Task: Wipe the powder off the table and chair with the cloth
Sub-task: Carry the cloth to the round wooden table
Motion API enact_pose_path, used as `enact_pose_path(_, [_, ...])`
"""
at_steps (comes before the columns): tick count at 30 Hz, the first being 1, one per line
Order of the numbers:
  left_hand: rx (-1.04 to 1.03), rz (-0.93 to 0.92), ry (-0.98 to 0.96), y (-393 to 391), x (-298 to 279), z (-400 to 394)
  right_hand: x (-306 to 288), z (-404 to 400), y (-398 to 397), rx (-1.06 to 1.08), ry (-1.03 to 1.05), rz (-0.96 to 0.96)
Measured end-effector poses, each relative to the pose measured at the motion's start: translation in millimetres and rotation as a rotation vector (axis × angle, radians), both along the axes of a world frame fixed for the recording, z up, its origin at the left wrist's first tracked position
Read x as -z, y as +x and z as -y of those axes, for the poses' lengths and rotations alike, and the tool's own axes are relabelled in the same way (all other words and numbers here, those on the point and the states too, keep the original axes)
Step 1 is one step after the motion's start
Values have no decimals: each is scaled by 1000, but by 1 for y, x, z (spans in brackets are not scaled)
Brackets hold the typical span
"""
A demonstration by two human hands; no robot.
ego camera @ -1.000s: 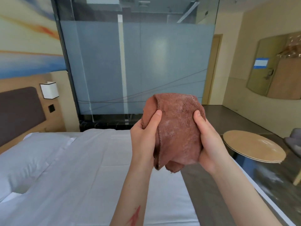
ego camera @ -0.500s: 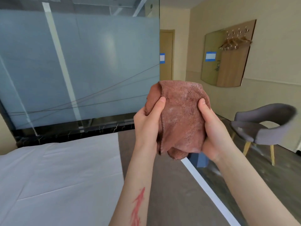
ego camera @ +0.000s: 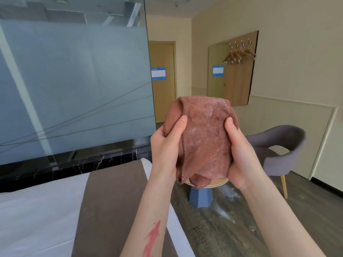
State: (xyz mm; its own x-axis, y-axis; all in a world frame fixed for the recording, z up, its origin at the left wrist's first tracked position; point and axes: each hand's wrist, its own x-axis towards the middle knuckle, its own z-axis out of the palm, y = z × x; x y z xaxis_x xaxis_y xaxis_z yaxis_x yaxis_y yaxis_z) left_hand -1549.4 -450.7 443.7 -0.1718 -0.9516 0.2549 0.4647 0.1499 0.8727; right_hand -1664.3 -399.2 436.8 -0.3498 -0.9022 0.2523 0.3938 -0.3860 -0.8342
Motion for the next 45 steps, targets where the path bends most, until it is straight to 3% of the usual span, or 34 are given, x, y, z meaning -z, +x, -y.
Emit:
enact_pose_path(14, [-168,-69,84,-282,13,2,0,24,-291,-153,74,-103])
enact_pose_path(27, [-230,-66,83,-412,13,60,3,86,-424,-218,83,-80])
enact_pose_path(35, [-247,-71,97,-441,32,172,23,200,-453,-228,100,-70])
enact_pose_path(45, [-236,-61,93,-454,25,399,18,425,-467,-198,135,-54])
